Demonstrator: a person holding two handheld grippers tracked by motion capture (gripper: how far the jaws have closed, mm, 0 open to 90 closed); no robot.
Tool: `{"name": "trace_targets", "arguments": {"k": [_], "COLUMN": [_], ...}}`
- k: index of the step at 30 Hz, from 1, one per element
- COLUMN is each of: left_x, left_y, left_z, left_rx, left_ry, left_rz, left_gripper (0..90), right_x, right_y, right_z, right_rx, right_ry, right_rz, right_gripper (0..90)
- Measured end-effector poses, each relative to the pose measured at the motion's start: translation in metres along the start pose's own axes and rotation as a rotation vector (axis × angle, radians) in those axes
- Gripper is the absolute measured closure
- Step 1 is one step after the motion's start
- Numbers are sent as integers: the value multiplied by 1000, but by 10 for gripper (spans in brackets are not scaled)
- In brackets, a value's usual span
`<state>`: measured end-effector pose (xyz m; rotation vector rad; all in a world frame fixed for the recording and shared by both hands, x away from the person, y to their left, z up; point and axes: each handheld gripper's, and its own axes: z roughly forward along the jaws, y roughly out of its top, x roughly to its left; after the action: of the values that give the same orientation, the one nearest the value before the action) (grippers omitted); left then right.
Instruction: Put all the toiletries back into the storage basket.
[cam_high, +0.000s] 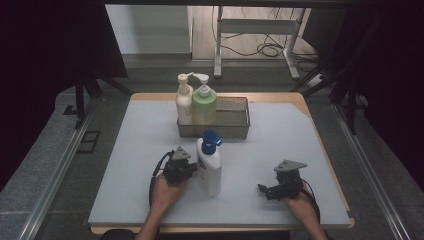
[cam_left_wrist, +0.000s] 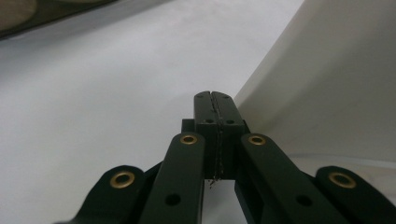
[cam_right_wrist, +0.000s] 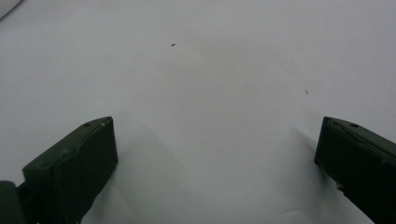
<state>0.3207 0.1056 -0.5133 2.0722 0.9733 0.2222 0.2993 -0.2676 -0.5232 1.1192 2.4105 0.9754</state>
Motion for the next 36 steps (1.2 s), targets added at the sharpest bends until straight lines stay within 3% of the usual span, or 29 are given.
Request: {"name": "trace_targets", "arguments": {"k": [14,18,23,36], "left_x": [-20,-28,-28,-22], "left_y": [-7,-8,-9,-18], "left_z": [-6,-7,-6,-28], "left_rx": [19,31,30,16], "left_ry": [-38,-42,-48,46], "left_rz": [19,47,43,41], "left_gripper": [891,891,890,753], "right_x": [0,0,0,0], "right_y": [0,0,0,0], "right_z": [0,0,0,0], "right_rx": [0,-2,-2,-1], "right_ry": [0,-2,-1,0], "right_rz": [-4,-4,-3,-2], "right_gripper": [0,0,0,0]}}
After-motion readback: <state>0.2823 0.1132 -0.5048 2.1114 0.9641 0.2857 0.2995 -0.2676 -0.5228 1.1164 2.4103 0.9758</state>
